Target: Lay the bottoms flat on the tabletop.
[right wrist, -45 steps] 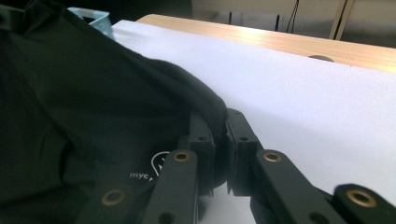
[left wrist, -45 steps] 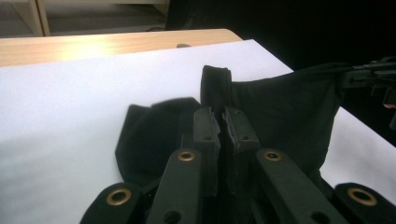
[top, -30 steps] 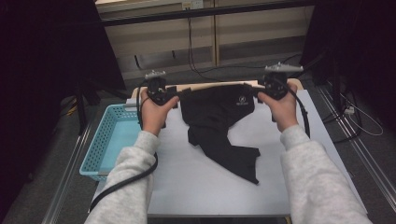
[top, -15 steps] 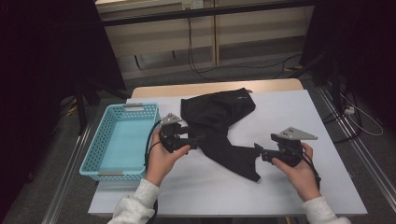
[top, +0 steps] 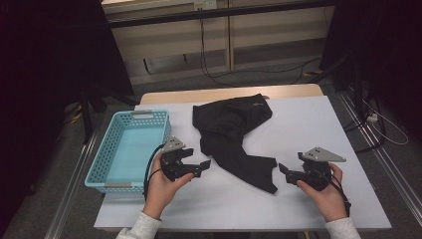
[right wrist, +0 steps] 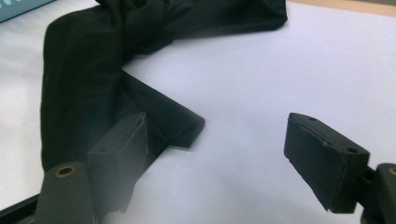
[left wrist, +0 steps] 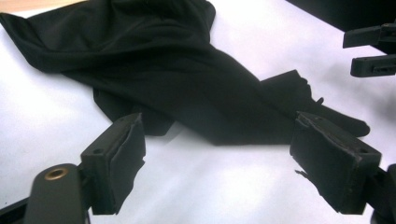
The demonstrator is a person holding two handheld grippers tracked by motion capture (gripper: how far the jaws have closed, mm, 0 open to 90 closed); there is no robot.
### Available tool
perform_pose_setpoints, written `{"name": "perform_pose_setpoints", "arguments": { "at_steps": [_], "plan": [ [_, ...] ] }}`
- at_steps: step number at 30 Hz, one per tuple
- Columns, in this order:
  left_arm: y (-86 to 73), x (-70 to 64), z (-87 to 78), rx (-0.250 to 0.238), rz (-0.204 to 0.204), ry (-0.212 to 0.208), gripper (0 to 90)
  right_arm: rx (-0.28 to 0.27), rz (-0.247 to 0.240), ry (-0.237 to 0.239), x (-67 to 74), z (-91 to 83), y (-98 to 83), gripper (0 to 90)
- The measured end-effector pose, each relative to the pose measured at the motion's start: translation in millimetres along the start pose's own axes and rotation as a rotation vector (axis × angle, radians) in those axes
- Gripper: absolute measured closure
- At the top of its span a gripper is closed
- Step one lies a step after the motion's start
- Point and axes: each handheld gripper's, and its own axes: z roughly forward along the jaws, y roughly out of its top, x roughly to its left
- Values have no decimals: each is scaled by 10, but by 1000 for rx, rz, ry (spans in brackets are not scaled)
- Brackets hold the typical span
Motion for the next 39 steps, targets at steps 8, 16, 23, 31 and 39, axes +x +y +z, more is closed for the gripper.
{"name": "perform_pose_setpoints", "arguments": {
  "at_steps": [8, 16, 23, 31, 39],
  "plan": [
    [-45, -10, -3, 6, -18, 0, 171, 25, 7, 25, 6, 25, -26, 223],
    [-123, 13, -28, 21, -30, 12, 168, 52, -37, 61, 130, 129, -26, 273],
    [-148, -27, -34, 23, -29, 11, 167, 85, -67, 66, 167, 269, -13, 293],
    [-171, -78, -49, 26, -22, 2, 167, 164, -114, 100, 282, 428, -32, 414],
    [-189, -52, -103, 11, -39, 6, 168, 172, -143, 148, 435, 483, -7, 801]
  ]
}}
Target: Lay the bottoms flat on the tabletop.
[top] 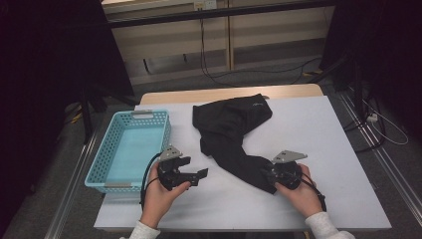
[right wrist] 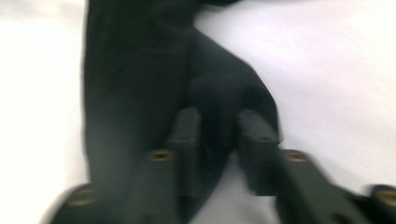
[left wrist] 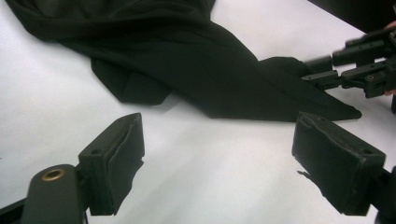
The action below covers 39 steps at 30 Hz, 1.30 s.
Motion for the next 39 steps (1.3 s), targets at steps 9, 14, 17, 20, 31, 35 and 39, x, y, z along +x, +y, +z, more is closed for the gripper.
{"name": "perform_pose_setpoints", "arguments": {
  "at_steps": [9, 14, 17, 20, 31, 35, 39],
  "plan": [
    [-23, -8, 39, 10, 2, -6, 169, -7, -15, 140, 224, 44, 55, 889],
    [-45, -23, 74, 27, 12, -6, 168, -16, -66, 212, 413, 77, 86, 788],
    [-45, -38, 84, 27, 13, -9, 170, -31, -77, 180, 386, 14, 104, 668],
    [-49, -45, 100, 25, 13, -8, 172, -64, -43, 159, 268, -105, 98, 553],
    [-20, -158, 289, 23, 62, -15, 198, -110, 29, -15, -65, -337, -32, 309],
    [6, -269, 412, 31, 112, -47, 274, -120, 59, -53, -122, -411, -88, 270],
    [23, -381, 565, 47, 157, -73, 315, -128, 92, -83, -195, -514, -166, 267]
  ]
}}
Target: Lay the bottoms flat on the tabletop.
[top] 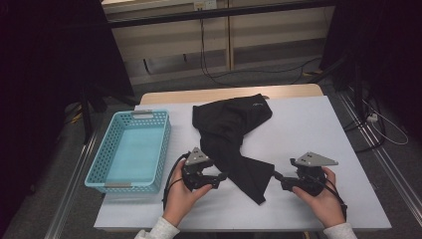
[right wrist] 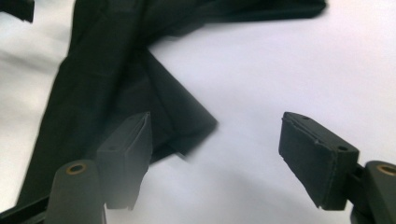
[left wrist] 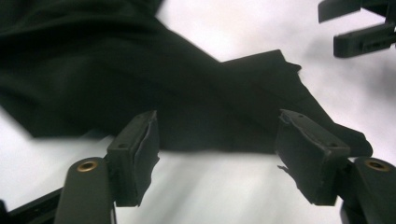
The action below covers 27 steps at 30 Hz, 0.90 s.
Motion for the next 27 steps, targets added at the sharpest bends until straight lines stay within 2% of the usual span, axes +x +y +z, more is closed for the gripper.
{"name": "perform_pose_setpoints", "arguments": {
  "at_steps": [8, 10, 14, 19, 20, 27],
  "plan": [
    [9, -152, 293, 18, 64, -18, 357, -2, 52, -51, -151, -155, -130, 254],
    [16, -193, 346, 20, 65, -44, 419, -2, 58, -62, -171, -176, -150, 254],
    [17, -276, 439, 33, 79, -64, 463, -2, 65, -66, -185, -200, -170, 258],
    [-27, -315, 524, 80, 83, -71, 507, 4, 60, -57, -177, -190, -177, 259],
    [-34, -315, 528, 77, 79, -75, 522, 4, 59, -56, -172, -188, -175, 259],
    [-3, -336, 494, 138, 108, -50, 750, 11, 57, -51, -154, -152, -167, 265]
  ]
}}
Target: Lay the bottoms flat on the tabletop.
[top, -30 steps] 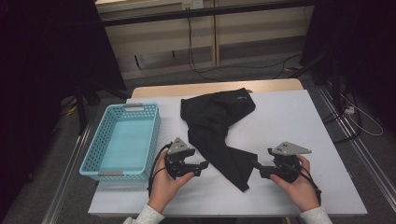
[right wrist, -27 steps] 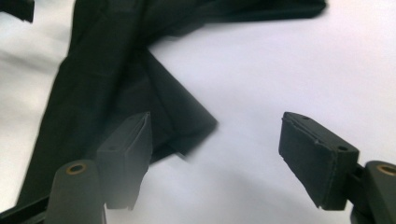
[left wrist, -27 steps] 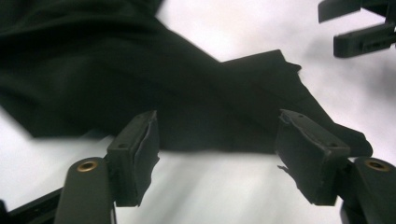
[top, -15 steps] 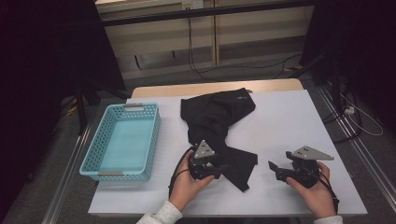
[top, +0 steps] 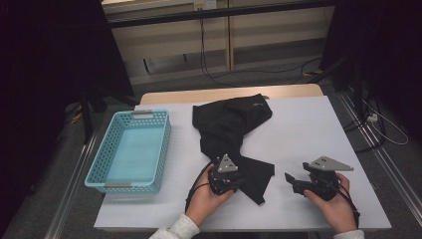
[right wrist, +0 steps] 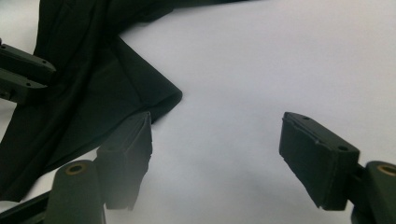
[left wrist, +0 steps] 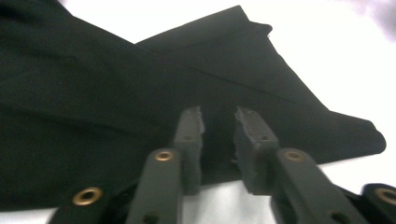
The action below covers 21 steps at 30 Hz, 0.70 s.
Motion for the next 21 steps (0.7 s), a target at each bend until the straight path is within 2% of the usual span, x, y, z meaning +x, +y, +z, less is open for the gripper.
{"name": "perform_pose_setpoints", "arguments": {
  "at_steps": [4, 7, 9, 11, 13, 16, 19, 21],
  "plan": [
    [11, 15, 5, 4, -12, -1, 880, 1, -5, 2, 15, 17, 8, 263],
    [22, 26, 4, 3, -9, -1, 898, -3, -4, 6, 20, 30, 15, 262],
    [24, 69, -38, -4, -35, 3, 900, -1, -5, 8, 21, 34, 18, 261],
    [24, 161, -139, -26, -68, 6, 900, -4, -4, 10, 19, 34, 22, 259],
    [6, 269, -286, -46, -98, 29, 900, -7, -3, 12, 15, 36, 25, 258],
    [-55, 436, -530, -68, -140, 79, 900, -10, -3, 15, 14, 47, 34, 258],
    [-121, 599, -750, -110, -187, 131, 900, -13, -11, 20, 36, 71, 52, 258],
    [-152, 670, -864, -131, -211, 160, 900, -12, -18, 25, 65, 99, 72, 257]
  ]
}}
